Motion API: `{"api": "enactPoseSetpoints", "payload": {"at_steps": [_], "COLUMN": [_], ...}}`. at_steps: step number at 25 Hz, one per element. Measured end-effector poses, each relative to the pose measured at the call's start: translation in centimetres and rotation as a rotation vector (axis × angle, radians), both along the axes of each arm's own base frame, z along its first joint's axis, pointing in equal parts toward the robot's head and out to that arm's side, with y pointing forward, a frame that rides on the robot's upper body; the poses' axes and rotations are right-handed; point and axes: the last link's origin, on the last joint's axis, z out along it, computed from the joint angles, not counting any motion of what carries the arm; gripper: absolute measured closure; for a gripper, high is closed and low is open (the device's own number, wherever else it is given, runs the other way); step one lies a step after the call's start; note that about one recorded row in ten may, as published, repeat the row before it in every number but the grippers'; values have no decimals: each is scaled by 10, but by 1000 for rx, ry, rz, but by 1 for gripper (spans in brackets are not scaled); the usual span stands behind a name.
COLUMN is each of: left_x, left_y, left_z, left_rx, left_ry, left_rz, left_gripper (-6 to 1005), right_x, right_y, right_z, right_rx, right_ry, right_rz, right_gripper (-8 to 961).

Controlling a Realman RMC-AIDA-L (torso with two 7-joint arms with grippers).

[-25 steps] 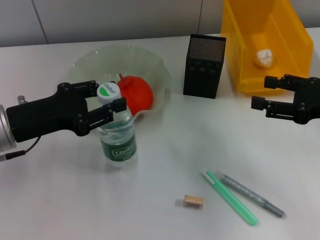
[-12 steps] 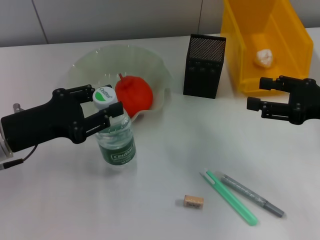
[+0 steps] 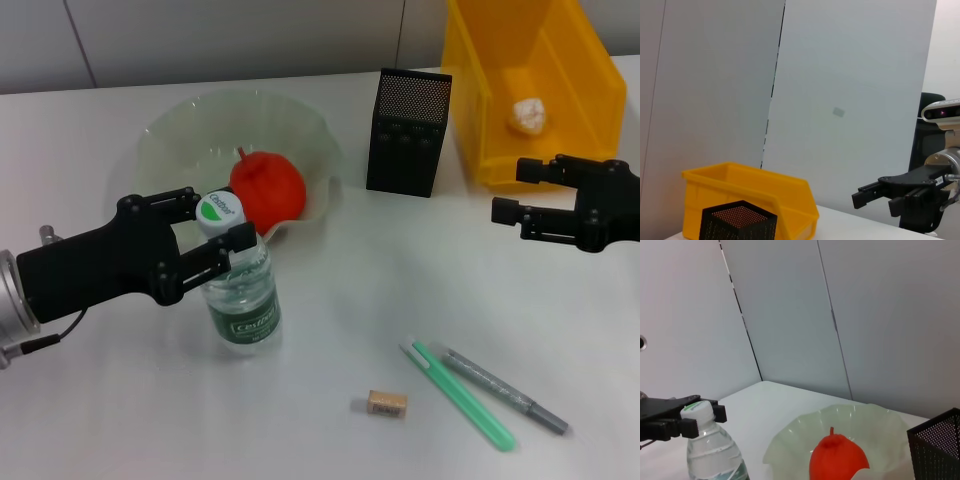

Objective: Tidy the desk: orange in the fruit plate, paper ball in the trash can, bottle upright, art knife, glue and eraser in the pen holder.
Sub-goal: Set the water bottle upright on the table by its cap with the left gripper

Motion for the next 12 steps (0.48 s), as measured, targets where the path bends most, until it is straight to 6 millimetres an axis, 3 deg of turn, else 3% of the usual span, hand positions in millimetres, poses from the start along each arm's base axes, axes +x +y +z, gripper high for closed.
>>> {"api": "enactPoseSetpoints", "payload": {"at_steps": [12], "left_x": [-4], "left_y": [-4], "left_z": [-5], "left_rx": [19], "left_ry": [-2], "left_rz": [-9], "left_gripper": [518], "right_x": [0], "right_y": [0], "right_z": [-2], "right_rx": [-5], "right_ry": [5], "right_rz": [-1], "right_gripper": [185]}}
